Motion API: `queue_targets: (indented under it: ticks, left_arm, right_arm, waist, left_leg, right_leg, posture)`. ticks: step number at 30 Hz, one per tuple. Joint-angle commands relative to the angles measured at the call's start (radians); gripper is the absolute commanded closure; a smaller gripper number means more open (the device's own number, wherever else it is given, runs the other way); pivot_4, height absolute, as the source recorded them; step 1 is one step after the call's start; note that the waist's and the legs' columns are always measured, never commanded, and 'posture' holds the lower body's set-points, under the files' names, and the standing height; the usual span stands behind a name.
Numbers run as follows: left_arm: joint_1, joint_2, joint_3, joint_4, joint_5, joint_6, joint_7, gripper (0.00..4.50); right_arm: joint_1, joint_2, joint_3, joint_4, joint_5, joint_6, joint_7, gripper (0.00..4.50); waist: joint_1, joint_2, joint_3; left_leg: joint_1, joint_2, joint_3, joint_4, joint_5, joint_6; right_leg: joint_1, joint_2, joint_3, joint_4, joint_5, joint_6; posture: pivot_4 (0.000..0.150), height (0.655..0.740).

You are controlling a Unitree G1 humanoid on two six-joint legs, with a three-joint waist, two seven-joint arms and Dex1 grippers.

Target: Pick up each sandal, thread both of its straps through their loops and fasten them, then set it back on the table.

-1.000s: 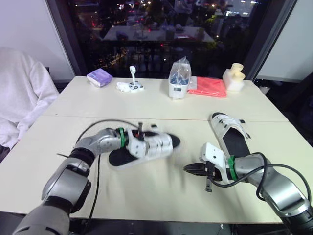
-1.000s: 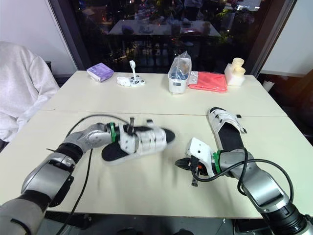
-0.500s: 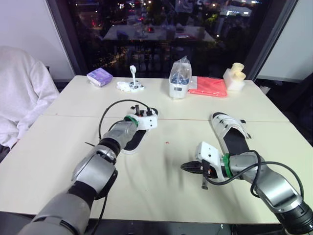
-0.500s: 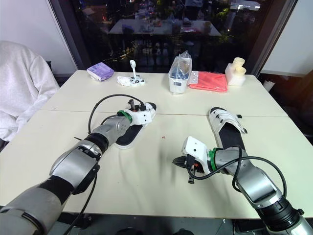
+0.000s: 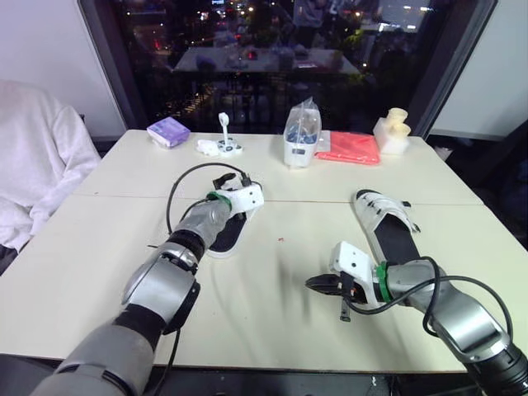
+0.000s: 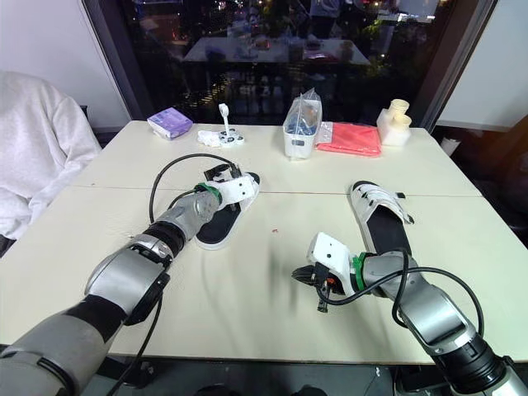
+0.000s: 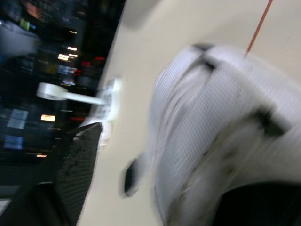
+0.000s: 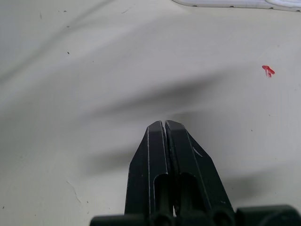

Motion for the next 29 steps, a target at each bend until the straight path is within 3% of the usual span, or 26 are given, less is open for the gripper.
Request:
queue_targets:
  ticks: [1, 6, 13, 22, 29]
  left_arm:
    - [0.037, 0.016, 0.104, -0.149, -0.174, 0.006, -0.209, 0.08]
    - [0.195, 0.093, 0.153, -0.509, -0.326, 0.194, -0.489, 0.08]
    - [0.409, 0.237, 0.189, -1.051, -0.514, 0.542, -0.73, 0.08]
    - [0.584, 0.406, 0.307, -1.435, -0.785, 0.871, -0.837, 0.08]
    - [0.726, 0.487, 0.361, -1.597, -0.907, 0.959, -0.822, 0.08]
  right_arm:
    - [-0.001, 0.007, -0.014, -0.035, 0.011, 0.0, -0.009, 4.5]
    - [0.003, 0.007, -0.018, -0.036, 0.013, 0.002, -0.007, 4.5]
    - [-0.005, -0.006, -0.035, -0.029, 0.019, 0.001, 0.006, 4.5]
    - [-0.069, -0.056, -0.153, -0.049, 0.077, 0.037, 0.02, 4.5]
    - [-0.094, -0.095, -0.258, -0.094, 0.153, 0.099, 0.012, 4.5]
  waist:
    - [0.0, 0.0, 0.0]
    - [-0.001, 0.0, 0.0]
    - [-0.001, 0.0, 0.0]
    - [-0.003, 0.001, 0.0]
    - [-0.002, 0.001, 0.0]
  left_leg:
    - [0.0, 0.0, 0.0, 0.0, 0.001, -0.002]
    - [0.0, 0.0, 0.0, 0.0, 0.003, -0.005]
    - [0.0, 0.0, 0.0, 0.0, 0.002, -0.003]
    - [0.001, 0.001, -0.001, 0.0, -0.001, 0.001]
    - [0.001, 0.001, -0.001, 0.0, -0.001, 0.001]
  right_leg:
    - [0.0, 0.0, 0.0, 0.0, 0.0, 0.0]
    - [0.0, 0.0, 0.001, -0.001, 0.0, 0.0]
    - [0.0, 0.0, 0.002, 0.0, 0.0, 0.0]
    - [0.001, 0.0, 0.003, 0.001, 0.0, 0.0]
    - [0.001, -0.001, 0.003, 0.001, 0.0, -0.001]
  posture:
    - [0.15, 0.74]
    - [0.15, 0.74]
    - [0.15, 0.74]
    - [0.15, 0.74]
    - [0.15, 0.74]
